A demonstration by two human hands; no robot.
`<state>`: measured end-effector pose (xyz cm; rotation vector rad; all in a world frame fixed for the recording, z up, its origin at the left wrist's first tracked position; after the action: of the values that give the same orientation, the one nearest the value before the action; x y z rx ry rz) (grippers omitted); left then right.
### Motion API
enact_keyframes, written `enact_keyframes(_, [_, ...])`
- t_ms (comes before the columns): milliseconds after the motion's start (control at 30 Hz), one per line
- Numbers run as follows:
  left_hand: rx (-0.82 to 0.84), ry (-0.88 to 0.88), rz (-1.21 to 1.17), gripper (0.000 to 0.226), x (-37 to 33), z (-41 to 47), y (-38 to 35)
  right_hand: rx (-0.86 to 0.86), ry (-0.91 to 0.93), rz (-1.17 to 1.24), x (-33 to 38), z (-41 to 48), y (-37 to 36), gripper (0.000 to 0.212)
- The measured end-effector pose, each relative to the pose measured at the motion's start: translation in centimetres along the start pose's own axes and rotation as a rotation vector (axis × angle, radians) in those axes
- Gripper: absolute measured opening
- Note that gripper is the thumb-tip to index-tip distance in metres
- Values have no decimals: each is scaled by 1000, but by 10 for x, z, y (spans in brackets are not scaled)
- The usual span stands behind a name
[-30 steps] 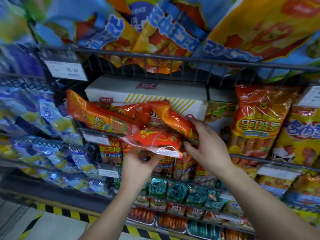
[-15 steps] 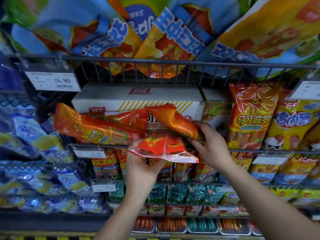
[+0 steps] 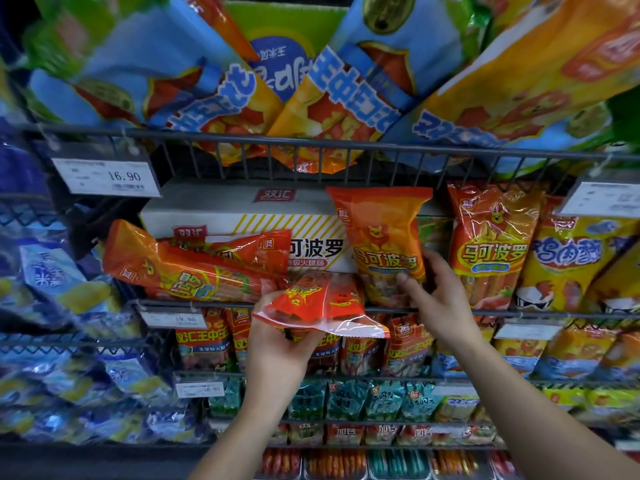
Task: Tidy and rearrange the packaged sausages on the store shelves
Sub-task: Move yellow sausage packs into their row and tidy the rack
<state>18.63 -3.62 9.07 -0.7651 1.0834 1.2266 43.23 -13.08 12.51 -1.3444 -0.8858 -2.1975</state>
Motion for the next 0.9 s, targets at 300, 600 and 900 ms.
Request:
enact_keyframes(300, [-88,-108,113,36,-12,-11,-2,-33,31,70,-4,4,13,41])
enact_keyframes(600, [-92,-48,111,35,2,-14,-7,-110,-79,103,-17,8,15,29])
enact_keyframes(900, [-95,-46,156,27,2,-14,-10,-283,20,-170,-11,3,21,41])
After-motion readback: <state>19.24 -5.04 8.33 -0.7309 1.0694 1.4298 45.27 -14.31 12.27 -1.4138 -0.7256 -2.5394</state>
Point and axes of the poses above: each hand's wrist, its own z-axis towards the middle knuckle, its own y-axis out of the back of the hand, x = y × z, the point moved 9 cm from there along z, towards the middle knuckle, and after that the axes turned 7 degrees about -x, right-handed, at the moved point
